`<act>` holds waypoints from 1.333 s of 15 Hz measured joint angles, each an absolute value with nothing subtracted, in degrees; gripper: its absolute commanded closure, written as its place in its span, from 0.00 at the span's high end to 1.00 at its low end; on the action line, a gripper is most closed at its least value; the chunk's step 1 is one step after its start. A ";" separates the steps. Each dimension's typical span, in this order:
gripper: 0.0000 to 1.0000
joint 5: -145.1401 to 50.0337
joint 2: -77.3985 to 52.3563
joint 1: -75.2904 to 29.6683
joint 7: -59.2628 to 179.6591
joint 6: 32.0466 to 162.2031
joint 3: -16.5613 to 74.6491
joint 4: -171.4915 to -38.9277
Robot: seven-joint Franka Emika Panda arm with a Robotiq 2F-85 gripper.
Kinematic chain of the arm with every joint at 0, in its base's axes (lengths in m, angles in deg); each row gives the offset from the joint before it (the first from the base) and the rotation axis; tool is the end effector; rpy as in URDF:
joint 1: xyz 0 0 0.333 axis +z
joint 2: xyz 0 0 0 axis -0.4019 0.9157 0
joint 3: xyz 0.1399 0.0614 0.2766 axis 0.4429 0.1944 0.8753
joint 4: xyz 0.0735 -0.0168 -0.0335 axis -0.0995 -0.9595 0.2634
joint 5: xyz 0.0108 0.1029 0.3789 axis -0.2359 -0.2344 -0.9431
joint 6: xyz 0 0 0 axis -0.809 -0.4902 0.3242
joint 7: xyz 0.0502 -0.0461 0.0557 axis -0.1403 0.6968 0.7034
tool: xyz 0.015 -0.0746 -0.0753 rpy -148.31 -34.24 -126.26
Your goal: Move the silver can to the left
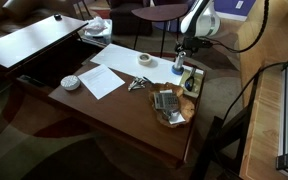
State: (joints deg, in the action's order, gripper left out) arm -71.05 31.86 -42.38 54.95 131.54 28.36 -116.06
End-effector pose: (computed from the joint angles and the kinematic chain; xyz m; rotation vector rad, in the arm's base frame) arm 0.5369 -0.2580 -0.0285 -2.8327 1.3399 -0.1542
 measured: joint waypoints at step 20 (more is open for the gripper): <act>0.49 -71.02 36.47 -40.70 54.77 141.10 27.34 -112.64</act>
State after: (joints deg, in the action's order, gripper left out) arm -71.02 36.47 -40.70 54.77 141.10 27.34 -112.64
